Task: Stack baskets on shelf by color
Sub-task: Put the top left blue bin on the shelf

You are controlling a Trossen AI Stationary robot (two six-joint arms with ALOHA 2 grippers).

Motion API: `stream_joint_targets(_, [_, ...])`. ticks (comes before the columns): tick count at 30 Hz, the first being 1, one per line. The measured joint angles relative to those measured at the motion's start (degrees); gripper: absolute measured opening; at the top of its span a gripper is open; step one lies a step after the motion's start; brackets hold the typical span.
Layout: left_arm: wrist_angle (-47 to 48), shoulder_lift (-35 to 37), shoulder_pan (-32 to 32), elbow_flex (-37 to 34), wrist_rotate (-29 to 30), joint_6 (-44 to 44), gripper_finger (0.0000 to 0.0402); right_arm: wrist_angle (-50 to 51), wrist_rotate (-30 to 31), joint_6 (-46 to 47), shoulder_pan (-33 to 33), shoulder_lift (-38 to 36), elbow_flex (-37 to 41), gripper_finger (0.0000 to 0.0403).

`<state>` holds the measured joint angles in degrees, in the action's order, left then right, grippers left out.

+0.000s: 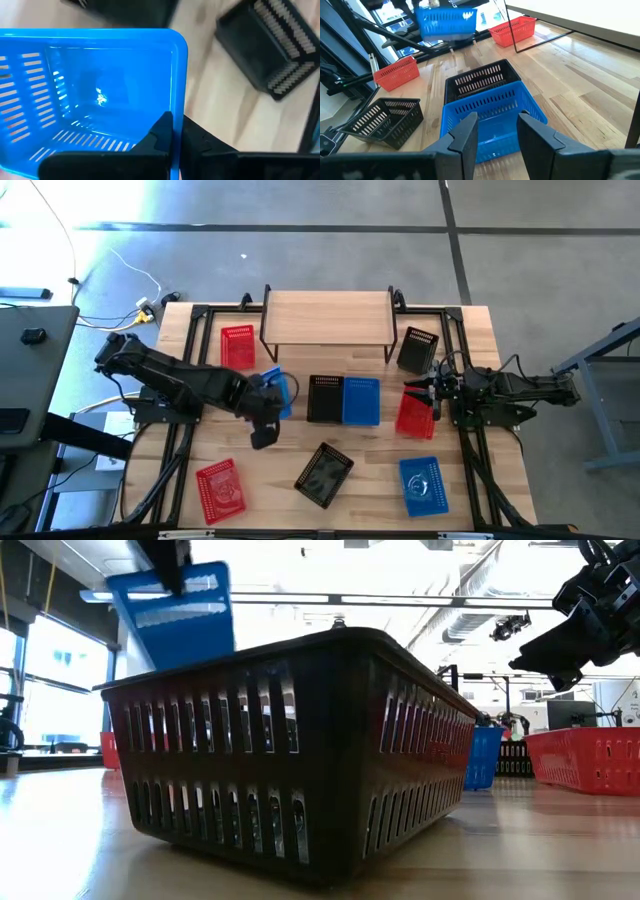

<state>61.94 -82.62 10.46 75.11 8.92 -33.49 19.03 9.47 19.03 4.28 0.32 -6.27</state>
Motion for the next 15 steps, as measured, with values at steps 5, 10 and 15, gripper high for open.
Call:
stream_joint_targets(5, [2.09,0.01,-3.88,5.70,4.41,9.87,0.0000,0.00,-0.01,0.00,0.00,0.00,-0.01,0.0122])
stream_joint_targets(10, [2.64,0.01,-10.62,10.32,7.20,21.61,0.0000,0.00,-0.01,0.00,-0.01,0.00,-0.01,0.0122])
stream_joint_targets(15, [2.47,0.01,-19.03,14.90,9.84,32.78,0.0000,0.00,-0.01,0.00,0.01,0.00,-0.01,0.0122])
